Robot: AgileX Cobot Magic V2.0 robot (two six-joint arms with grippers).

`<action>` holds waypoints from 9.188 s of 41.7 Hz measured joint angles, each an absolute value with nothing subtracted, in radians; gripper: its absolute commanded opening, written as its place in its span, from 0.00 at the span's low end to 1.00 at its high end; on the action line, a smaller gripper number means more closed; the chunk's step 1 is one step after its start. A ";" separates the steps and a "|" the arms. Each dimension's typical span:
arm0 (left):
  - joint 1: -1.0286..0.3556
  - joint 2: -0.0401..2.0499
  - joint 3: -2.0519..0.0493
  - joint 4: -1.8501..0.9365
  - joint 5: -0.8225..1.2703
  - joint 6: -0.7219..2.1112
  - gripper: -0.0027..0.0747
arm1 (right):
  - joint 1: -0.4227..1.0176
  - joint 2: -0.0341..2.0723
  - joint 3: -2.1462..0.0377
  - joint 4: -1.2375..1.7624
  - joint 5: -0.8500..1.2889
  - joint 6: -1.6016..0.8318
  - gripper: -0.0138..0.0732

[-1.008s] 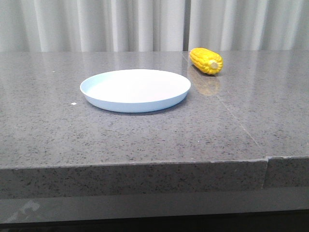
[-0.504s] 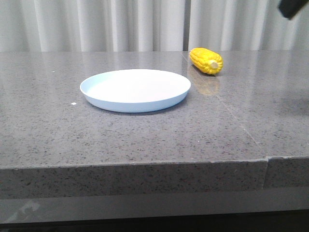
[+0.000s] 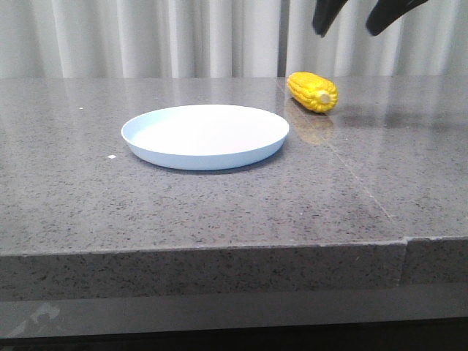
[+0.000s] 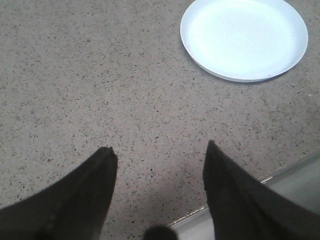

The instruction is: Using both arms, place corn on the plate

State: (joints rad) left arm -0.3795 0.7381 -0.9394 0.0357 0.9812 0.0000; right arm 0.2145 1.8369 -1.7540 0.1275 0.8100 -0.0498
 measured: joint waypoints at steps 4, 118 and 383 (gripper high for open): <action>-0.379 0.738 -0.939 0.036 0.981 0.000 0.52 | 0.215 1.931 -1.838 0.129 0.810 -0.050 0.87; -0.379 0.738 -0.939 0.036 0.926 0.000 0.52 | 0.535 1.563 -1.429 0.170 0.717 -0.041 0.89; 0.029 -0.004 0.005 0.040 0.017 0.000 0.01 | 0.010 -0.010 0.025 0.057 0.076 -0.039 0.08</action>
